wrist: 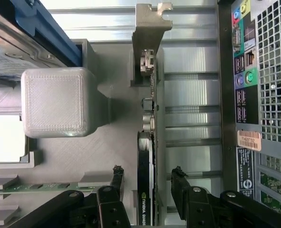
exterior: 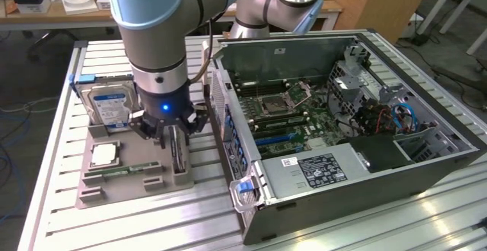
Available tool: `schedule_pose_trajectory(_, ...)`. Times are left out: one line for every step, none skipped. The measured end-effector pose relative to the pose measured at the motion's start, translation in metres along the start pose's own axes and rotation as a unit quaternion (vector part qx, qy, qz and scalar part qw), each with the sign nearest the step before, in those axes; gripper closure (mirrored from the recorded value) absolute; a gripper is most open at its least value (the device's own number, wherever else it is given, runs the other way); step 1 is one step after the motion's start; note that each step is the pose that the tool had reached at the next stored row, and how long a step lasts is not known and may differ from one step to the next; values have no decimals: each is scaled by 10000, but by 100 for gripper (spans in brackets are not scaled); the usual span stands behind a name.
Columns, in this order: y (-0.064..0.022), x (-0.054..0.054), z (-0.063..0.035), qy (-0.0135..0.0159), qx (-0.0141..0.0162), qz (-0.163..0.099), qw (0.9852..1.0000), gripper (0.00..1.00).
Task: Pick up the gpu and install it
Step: 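Pick up the gpu and move the gpu toward the slot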
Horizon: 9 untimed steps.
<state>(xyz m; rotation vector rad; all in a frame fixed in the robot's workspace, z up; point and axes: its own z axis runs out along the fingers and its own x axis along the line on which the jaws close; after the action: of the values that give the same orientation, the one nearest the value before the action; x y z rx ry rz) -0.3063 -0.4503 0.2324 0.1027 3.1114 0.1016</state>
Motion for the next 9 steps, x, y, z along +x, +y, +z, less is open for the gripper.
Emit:
schedule_pose_trajectory(6,1,2,0,0,0,10000,47)
schedule_pose_trajectory(10,0,3,0,0,0,10000,47)
schedule_pose_trajectory(15,1,4,0,0,0,10000,47)
schedule_pose_trajectory(21,2,5,0,0,0,10000,47)
schedule_pose_trajectory(30,2,7,0,0,0,10000,47)
schedule_pose_trajectory(39,3,9,0,0,0,10000,47)
schedule_pose_trajectory(47,3,12,0,0,0,10000,47)
schedule_pose_trajectory(55,4,14,0,0,0,10000,47)
schedule_pose_trajectory(61,5,15,0,0,0,10000,47)
